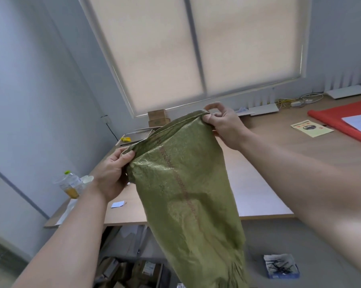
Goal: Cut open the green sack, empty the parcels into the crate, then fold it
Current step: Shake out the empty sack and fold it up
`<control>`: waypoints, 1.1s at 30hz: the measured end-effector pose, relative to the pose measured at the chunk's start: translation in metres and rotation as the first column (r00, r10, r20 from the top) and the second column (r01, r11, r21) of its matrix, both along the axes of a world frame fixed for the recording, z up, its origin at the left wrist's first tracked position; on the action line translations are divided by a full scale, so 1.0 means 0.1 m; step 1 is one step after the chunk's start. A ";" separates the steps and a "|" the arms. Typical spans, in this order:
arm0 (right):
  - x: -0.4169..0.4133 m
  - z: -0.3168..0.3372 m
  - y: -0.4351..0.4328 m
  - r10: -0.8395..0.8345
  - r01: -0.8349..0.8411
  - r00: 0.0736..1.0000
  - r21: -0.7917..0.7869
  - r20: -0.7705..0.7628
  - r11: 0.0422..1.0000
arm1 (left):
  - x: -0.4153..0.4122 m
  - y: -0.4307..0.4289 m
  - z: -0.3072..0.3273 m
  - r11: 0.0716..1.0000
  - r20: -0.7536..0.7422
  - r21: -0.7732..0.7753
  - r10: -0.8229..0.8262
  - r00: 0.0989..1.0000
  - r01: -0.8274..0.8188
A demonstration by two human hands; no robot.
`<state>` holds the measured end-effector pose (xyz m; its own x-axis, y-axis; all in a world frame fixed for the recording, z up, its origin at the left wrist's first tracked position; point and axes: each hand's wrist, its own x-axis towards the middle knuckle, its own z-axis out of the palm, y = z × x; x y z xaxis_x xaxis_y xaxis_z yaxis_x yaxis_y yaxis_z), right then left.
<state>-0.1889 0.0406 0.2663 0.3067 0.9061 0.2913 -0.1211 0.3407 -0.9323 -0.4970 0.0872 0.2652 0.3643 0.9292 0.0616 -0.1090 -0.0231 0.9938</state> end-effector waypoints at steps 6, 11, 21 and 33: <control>-0.03 -0.18 -0.09 0.409 -0.423 0.906 -0.276 -0.109 0.863 | 0.11 0.01 0.06 0.995 0.163 0.018 0.097 0.982 -0.101; -0.20 -0.40 -0.15 0.333 -0.339 0.940 -0.321 -0.073 0.884 | 0.16 -0.02 0.12 0.998 0.099 -0.037 0.057 0.993 -0.053; -0.29 -0.39 -0.14 0.163 -0.193 0.973 -0.190 -0.162 0.963 | 0.14 -0.19 -0.28 0.964 -0.118 -0.263 -0.002 0.993 -0.029; -0.34 -0.46 -0.07 0.197 -0.215 0.974 -0.179 -0.114 0.960 | 0.40 -0.21 -0.30 0.971 -0.085 -0.232 0.041 0.996 -0.060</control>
